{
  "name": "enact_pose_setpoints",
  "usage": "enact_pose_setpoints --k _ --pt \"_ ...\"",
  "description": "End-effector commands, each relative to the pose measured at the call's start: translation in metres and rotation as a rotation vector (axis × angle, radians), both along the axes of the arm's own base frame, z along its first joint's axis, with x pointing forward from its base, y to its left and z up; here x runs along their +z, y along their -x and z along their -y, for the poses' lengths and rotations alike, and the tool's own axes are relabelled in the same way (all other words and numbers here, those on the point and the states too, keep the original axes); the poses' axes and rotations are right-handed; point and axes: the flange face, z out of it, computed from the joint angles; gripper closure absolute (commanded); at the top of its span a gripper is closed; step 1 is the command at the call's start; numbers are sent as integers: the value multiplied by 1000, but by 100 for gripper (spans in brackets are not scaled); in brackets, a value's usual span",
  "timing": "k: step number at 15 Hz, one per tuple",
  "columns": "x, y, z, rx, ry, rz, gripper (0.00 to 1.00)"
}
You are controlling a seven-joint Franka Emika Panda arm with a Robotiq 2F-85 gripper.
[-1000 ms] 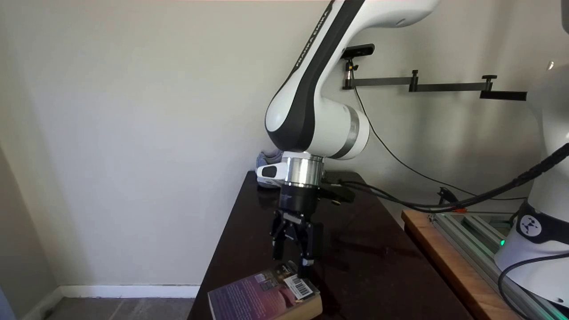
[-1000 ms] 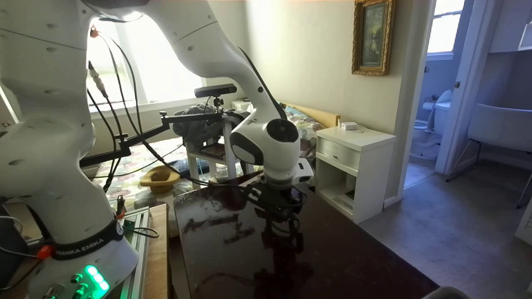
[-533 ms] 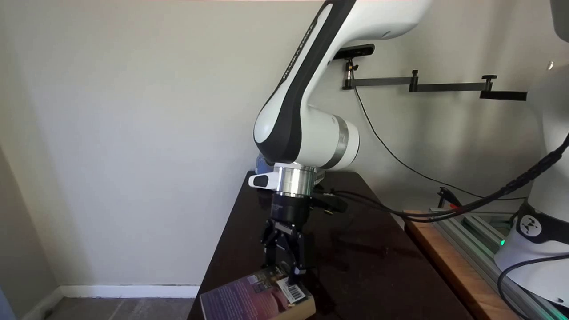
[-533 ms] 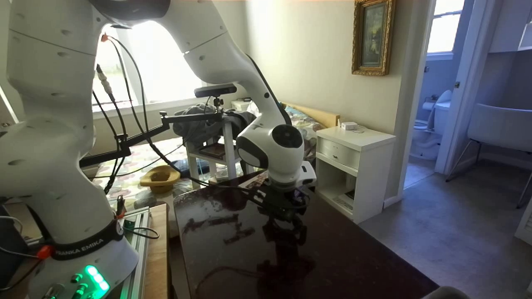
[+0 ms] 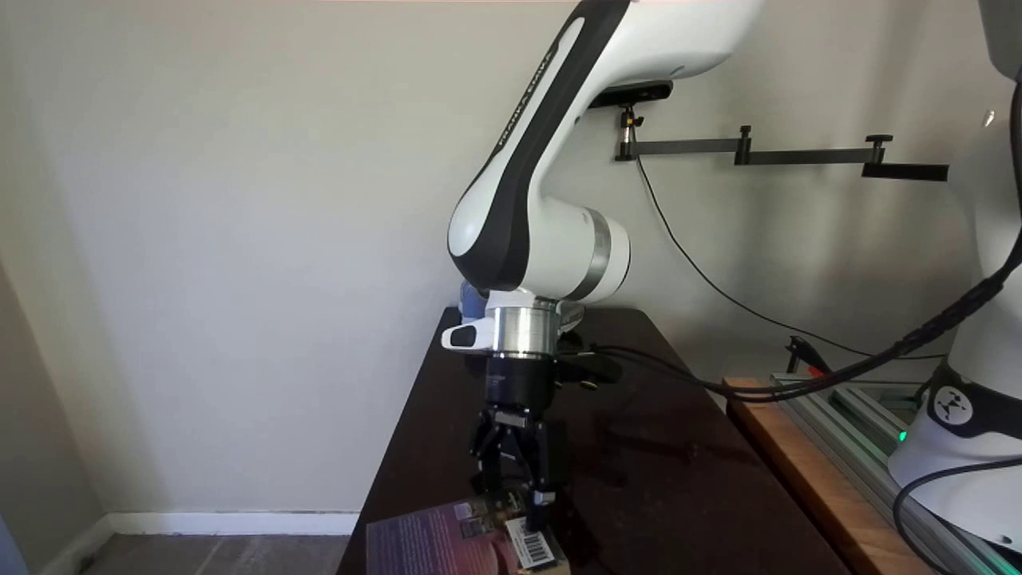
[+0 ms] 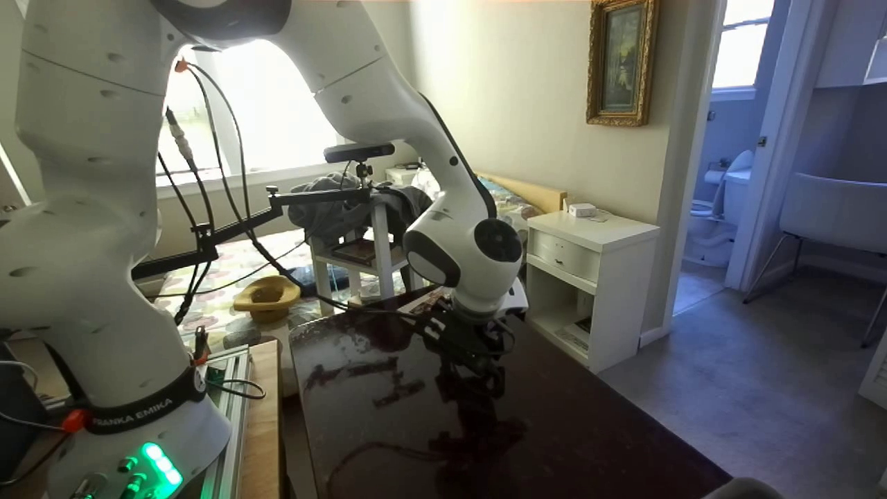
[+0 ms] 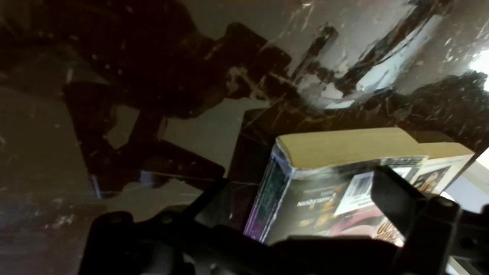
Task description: Turn the book on the other side
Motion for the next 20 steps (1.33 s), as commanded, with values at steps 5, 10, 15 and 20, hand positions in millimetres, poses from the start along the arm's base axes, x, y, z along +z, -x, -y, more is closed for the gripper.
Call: enact_pose_setpoints --k 5,10,15,20 --pt "4 -1 -14 5 -3 -42 0" --pt "13 0 -32 -47 -10 -54 0" --pt "13 -1 -42 -69 15 -76 32" --pt "17 -5 -39 -118 26 -89 67"
